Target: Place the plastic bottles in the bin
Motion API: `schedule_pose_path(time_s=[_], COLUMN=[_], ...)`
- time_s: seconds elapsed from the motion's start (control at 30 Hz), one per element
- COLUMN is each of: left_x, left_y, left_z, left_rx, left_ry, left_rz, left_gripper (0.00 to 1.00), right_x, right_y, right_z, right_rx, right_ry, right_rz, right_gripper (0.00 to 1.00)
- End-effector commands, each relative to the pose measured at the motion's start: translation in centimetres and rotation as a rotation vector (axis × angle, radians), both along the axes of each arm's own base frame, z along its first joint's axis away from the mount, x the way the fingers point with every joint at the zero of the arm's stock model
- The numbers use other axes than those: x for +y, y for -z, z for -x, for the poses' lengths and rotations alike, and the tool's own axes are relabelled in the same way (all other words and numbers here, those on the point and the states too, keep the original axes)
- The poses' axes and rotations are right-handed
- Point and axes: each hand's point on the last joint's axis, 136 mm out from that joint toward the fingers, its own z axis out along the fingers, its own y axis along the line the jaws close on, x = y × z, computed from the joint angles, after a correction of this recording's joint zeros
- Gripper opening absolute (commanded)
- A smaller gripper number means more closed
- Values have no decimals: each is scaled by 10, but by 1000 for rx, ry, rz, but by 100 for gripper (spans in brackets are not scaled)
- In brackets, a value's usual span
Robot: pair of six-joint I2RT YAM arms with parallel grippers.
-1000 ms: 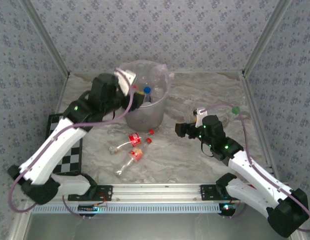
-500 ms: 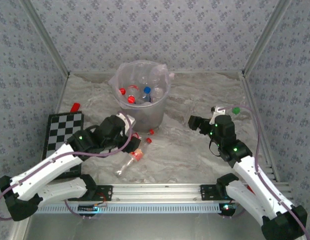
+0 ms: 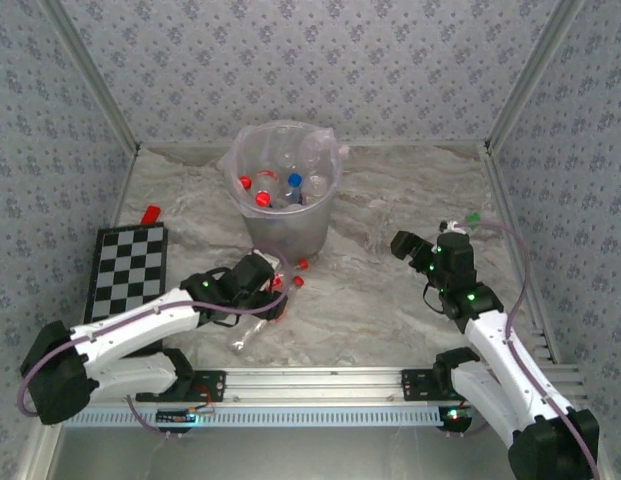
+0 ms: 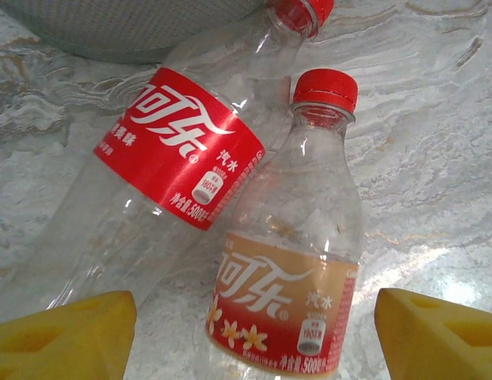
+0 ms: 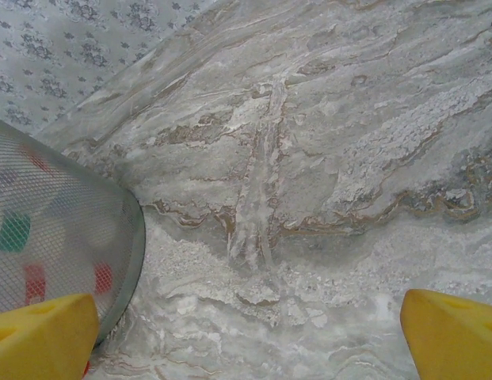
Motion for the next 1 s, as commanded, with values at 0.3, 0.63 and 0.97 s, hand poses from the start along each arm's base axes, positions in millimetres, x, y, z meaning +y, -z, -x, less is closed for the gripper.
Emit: schedule_pose_path(time_s=[0.3,0.63,0.97], left_x=[-17,-26,-60], left_y=[41,30,-59], left_z=[15,14,7], left_rx=[161,164,15], left_ry=[15,83,202], left_rz=[1,-38,170], left_gripper=[73,47,45], right_x=[7,17,100], right_y=[16,10,-26], right_z=[-8,-4,23], right_rx=[56,49,116], right_ry=[-20,-74,-515], right_rz=[-17,-53,-256], right_gripper=[100,100,94])
